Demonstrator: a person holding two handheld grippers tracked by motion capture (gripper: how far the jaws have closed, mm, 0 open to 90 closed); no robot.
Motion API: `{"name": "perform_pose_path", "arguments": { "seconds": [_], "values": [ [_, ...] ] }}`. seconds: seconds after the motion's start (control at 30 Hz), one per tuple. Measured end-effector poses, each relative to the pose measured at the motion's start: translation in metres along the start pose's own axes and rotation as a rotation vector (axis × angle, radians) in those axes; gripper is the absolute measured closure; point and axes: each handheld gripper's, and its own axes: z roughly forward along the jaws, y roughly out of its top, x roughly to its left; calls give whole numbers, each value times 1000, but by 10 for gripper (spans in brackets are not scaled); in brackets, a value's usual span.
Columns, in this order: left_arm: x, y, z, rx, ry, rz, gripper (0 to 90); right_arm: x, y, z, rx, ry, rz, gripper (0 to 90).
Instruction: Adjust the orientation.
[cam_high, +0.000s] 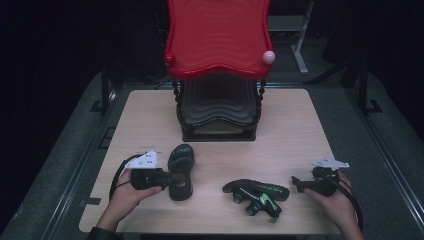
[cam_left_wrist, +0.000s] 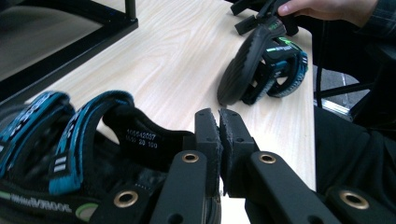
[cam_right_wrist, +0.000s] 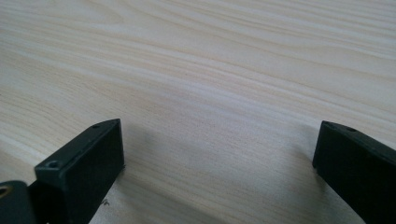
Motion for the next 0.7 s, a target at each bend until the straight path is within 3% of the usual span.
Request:
{"name": "perform_pose_path", "arguments": {
  "seconds": [0.27,0.33,0.53,0.7],
  "values": [
    [-24,-11,-11,14,-24,23,861,0,0,0,0,-1,-1,14],
    [-25,-13,-12,6,-35,11,832,0,0,0,0,-1,-1,14],
    [-17,-5,-16,-30,1,9,657,0,0,0,0,-1,-1,14],
    [0,1,-15,-56,48,1,533,0,0,0,0,-1,-1,14]
  ]
}}
